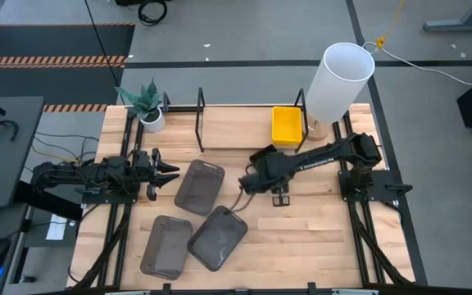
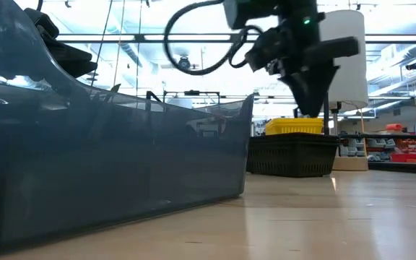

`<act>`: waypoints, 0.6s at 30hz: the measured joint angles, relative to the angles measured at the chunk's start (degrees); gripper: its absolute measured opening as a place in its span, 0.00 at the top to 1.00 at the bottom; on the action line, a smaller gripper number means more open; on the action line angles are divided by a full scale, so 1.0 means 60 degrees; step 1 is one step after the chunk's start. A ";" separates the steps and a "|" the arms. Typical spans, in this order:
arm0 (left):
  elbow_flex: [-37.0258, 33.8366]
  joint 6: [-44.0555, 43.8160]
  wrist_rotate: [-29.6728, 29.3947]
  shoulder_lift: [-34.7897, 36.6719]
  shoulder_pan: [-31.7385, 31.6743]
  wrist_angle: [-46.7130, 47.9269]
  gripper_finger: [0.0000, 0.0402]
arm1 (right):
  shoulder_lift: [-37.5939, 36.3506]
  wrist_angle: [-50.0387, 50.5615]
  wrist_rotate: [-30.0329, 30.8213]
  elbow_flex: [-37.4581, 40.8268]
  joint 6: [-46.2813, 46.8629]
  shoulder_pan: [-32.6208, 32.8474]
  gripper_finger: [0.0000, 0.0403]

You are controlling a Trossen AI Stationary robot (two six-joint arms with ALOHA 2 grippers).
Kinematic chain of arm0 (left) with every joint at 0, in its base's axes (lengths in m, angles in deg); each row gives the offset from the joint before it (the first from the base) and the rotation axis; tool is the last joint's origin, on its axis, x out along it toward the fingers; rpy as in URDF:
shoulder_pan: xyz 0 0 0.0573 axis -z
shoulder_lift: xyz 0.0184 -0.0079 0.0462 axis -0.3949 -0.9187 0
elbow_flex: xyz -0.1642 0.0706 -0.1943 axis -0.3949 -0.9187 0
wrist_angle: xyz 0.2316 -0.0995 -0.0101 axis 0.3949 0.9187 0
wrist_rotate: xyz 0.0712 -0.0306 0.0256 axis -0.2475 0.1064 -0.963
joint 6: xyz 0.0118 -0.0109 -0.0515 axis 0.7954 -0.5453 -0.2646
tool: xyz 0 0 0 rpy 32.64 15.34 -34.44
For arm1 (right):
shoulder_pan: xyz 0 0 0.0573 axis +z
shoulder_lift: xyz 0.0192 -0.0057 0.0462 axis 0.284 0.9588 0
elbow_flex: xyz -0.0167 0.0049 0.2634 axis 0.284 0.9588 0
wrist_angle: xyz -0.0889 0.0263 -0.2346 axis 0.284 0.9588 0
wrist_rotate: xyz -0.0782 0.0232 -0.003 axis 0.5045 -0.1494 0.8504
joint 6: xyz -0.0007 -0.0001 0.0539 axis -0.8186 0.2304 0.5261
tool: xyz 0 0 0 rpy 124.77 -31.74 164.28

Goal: Stack baskets on shelf by color
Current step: Put the stacked black bins on the shelf

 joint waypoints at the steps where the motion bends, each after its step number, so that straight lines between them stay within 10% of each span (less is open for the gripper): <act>1: 0.0000 0.0000 0.0000 0.0000 0.0002 0.0000 0.71 | 0.0000 0.0169 0.0216 -0.0003 -0.0107 0.0156 0.66; 18: 0.0000 0.0000 -0.0001 -0.0003 -0.0001 0.0000 0.71 | -0.0004 -0.0199 0.0711 0.0919 -0.1662 0.0654 0.36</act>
